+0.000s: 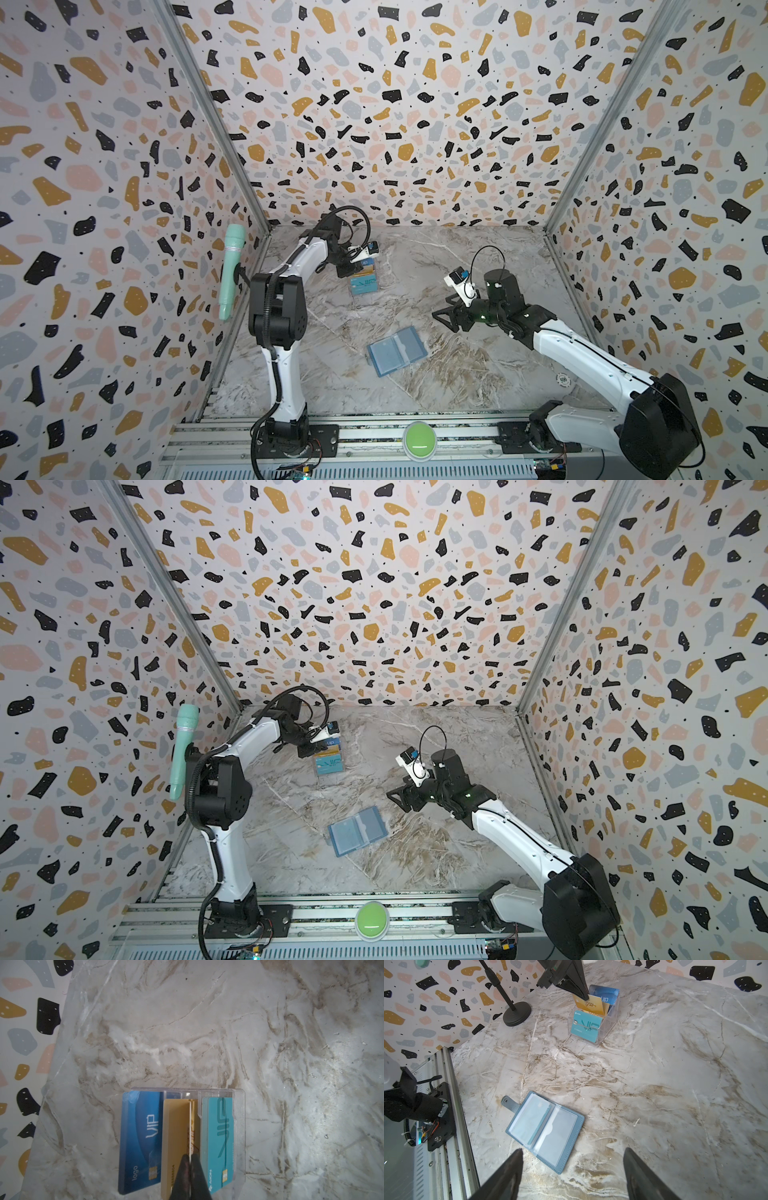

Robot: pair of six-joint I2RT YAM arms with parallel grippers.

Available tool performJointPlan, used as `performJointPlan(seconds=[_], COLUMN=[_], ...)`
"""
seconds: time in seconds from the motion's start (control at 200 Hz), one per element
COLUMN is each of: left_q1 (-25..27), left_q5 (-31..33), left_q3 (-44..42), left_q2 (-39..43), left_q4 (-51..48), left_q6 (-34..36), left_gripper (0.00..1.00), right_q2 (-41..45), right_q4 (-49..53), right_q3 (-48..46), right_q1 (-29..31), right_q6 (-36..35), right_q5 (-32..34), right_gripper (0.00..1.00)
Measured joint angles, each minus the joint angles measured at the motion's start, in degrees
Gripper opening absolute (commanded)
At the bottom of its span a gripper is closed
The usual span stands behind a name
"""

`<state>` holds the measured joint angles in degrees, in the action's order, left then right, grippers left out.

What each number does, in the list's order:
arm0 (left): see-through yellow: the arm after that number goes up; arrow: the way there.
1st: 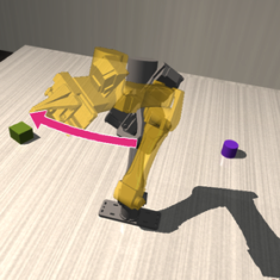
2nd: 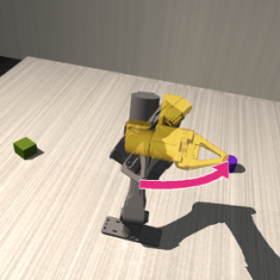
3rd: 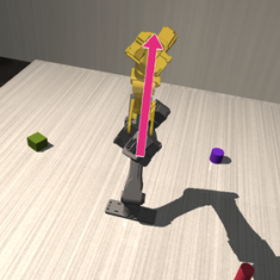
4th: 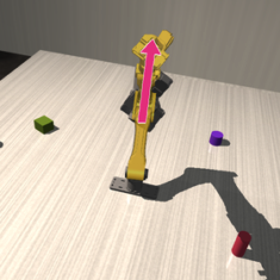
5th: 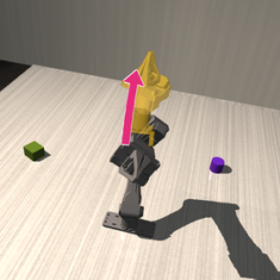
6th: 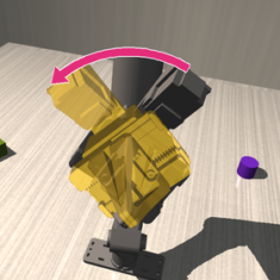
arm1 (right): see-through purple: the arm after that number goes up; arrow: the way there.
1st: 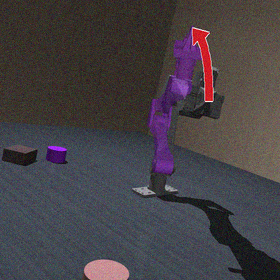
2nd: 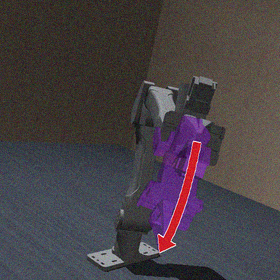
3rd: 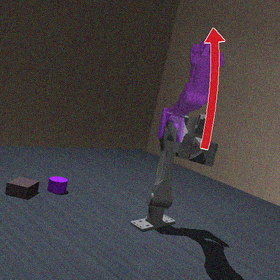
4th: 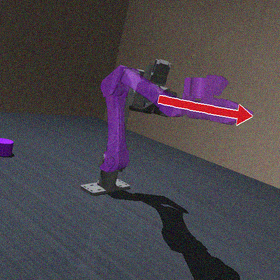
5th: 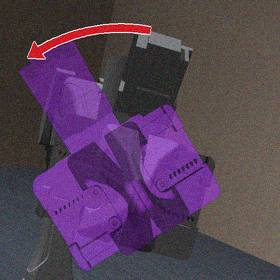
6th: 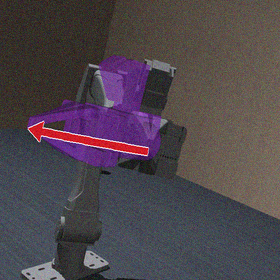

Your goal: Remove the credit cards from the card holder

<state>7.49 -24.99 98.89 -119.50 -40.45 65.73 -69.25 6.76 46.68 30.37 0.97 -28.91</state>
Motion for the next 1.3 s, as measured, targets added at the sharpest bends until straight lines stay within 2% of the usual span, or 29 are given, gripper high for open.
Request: performJointPlan(seconds=[0.2, 0.355, 0.576, 0.816, 0.851, 0.911, 0.971, 1.086, 1.176, 1.296], left_q1=[-0.20, -0.20, -0.33, -0.33, -0.33, -0.33, -0.33, -0.35, -0.35, -0.35], left_q5=[-0.07, -0.20, -0.35, -0.85, -0.96, -1.03, -0.59, 1.03, 1.51, 3.19], left_q3=[-0.07, -0.09, -0.17, -0.52, -0.70, -1.27, -2.43, -3.72, -3.82, -4.04], left_q2=[-0.04, -0.15, -0.85, -1.18, -1.07, -0.59, 0.57, 3.61, 6.43, 11.08], left_q4=[0.28, 0.72, 2.82, 5.42, 6.23, 7.63, 9.94, 13.31, 15.30, 16.74], left_q6=[-0.61, -1.55, -3.91, -8.31, -9.51, -11.74, -16.06, -24.94, -29.09, -34.80], left_gripper=[0.00, 0.13, 0.19, 0.32, 0.36, 0.49, 0.59, 0.62, 0.69, 0.71], right_q2=[0.00, 0.00, 0.02, 0.02, 0.02, 0.02, 0.02, 0.02, 0.00, 0.00], right_q4=[0.00, 0.00, 0.00, 0.00, 0.00, 0.00, 0.00, -0.02, -0.02, 0.00], right_q3=[-0.24, -0.28, -0.28, -0.28, -0.31, -0.31, -0.31, -0.31, -0.31, -0.31], right_q1=[0.00, 0.00, 0.00, 0.00, 0.00, 0.00, 0.00, 0.00, 0.00, 0.00], right_q6=[0.00, 0.00, 0.00, 0.00, 0.00, 0.02, 0.02, 0.07, 0.28, 1.09], right_q5=[0.02, 0.02, 0.02, 0.02, 0.02, 0.02, 0.02, 0.02, 0.00, 0.04], right_gripper=[0.77, 0.76, 0.76, 0.76, 0.76, 0.77, 0.77, 0.77, 0.77, 0.77])
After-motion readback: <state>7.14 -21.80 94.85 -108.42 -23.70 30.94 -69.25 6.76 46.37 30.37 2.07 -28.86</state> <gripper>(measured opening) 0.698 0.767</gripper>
